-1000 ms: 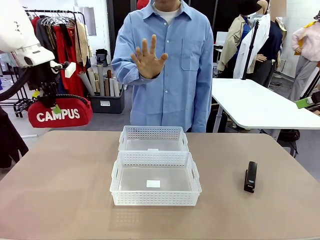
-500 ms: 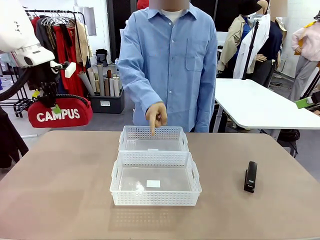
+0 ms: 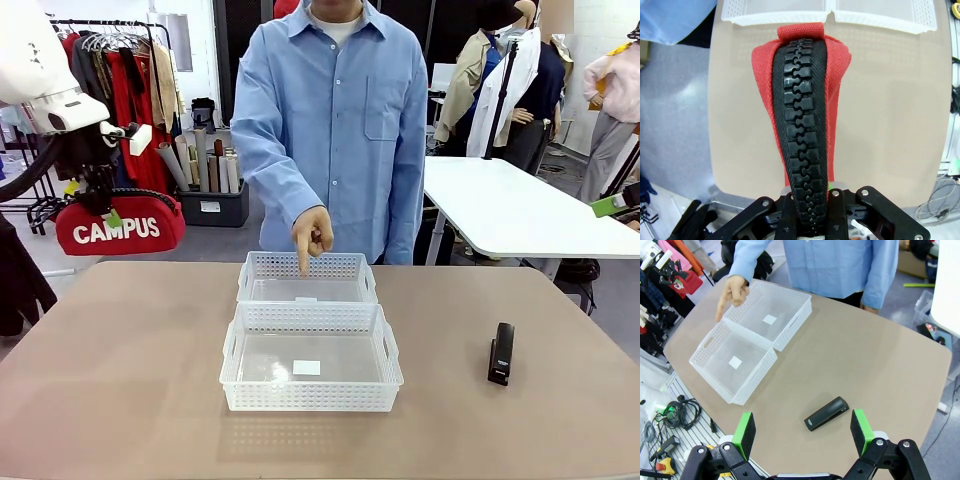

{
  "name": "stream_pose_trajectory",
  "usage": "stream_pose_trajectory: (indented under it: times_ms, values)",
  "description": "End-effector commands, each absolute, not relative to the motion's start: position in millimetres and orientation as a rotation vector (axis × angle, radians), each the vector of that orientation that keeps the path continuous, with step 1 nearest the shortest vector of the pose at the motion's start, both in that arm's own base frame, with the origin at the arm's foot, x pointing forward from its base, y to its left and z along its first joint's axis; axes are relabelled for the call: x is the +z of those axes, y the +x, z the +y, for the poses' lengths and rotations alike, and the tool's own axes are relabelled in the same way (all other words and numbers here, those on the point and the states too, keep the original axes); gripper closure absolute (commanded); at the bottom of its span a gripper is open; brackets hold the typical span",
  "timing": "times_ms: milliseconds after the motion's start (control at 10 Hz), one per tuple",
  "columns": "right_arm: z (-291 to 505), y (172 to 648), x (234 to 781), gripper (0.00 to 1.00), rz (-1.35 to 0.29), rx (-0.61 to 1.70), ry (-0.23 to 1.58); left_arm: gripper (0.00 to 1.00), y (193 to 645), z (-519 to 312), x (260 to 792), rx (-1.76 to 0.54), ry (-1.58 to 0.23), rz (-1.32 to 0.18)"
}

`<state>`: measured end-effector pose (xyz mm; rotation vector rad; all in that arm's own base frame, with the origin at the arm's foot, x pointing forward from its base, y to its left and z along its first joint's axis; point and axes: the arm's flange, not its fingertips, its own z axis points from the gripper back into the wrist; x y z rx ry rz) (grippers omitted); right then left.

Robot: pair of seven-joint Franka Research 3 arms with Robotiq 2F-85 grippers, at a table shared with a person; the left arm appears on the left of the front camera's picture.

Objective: Distribute items into two baskets.
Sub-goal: Place the picked Pencil pouch into the Organizing basket as instructed by the person.

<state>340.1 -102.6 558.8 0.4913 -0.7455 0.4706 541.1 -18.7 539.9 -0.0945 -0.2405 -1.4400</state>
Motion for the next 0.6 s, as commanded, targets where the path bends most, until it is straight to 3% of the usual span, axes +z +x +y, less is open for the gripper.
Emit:
stream_pose_trajectory:
  times_ms: [0, 500]
  values:
    - [-102.8, 340.9, 560.1, 0.0, -0.765, 0.482, 0.514, 1.0, 539.0, -16.8, 542.6, -1.437, -0.085, -0.248]
    - [-102.8, 340.9, 560.1, 0.0, -0.765, 0.482, 0.514, 1.0, 526.9, -27.5, 534.6, -1.425, -0.083, -0.22]
